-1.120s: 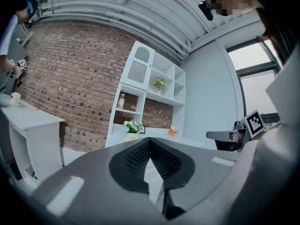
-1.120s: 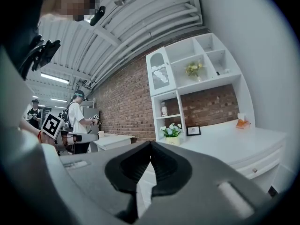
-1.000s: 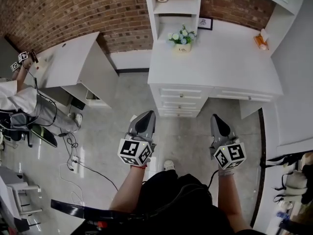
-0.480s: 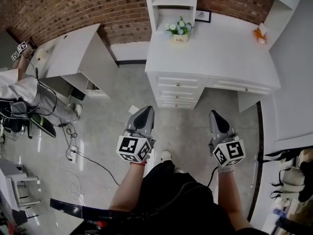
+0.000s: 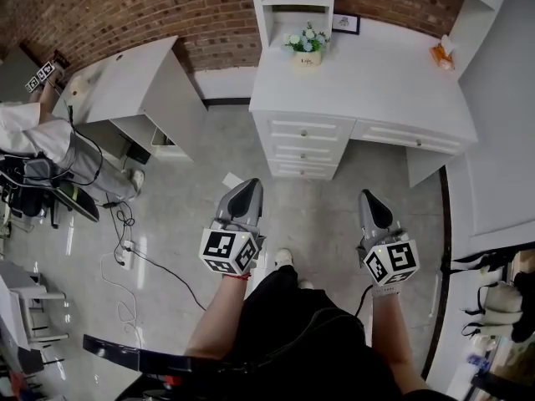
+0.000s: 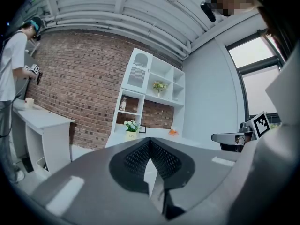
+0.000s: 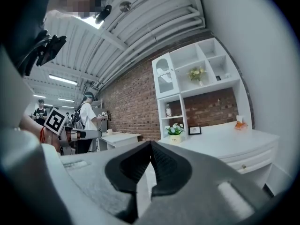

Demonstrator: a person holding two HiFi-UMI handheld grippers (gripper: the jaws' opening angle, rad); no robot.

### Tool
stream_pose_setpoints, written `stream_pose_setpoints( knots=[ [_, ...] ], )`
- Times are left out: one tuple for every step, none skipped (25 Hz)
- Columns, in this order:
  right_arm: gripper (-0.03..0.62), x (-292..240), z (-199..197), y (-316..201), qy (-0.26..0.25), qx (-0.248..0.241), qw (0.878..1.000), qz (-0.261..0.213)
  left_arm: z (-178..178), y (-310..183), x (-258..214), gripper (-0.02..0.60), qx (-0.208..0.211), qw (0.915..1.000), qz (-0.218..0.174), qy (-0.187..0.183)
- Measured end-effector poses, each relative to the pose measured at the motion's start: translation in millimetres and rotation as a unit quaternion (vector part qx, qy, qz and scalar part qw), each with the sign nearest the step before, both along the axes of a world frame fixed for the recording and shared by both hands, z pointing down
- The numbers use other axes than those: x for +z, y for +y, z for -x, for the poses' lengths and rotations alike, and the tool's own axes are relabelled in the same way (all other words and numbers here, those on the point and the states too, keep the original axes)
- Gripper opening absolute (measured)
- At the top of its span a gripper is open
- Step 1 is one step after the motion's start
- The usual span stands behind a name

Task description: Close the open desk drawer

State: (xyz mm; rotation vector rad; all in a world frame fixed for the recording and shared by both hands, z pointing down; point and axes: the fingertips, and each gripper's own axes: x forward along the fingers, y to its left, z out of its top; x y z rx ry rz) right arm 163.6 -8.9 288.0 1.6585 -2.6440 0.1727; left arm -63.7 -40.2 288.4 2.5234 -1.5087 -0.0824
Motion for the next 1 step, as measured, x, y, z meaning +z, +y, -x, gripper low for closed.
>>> stream_pose_setpoints(
  knots=[
    [0.0, 0.6, -1.9, 5.1, 0.0, 0.0, 1.0, 0.0, -1.1, 4.1, -0.2, 0.003, -0.001, 1.0, 0.0, -0.001]
  ],
)
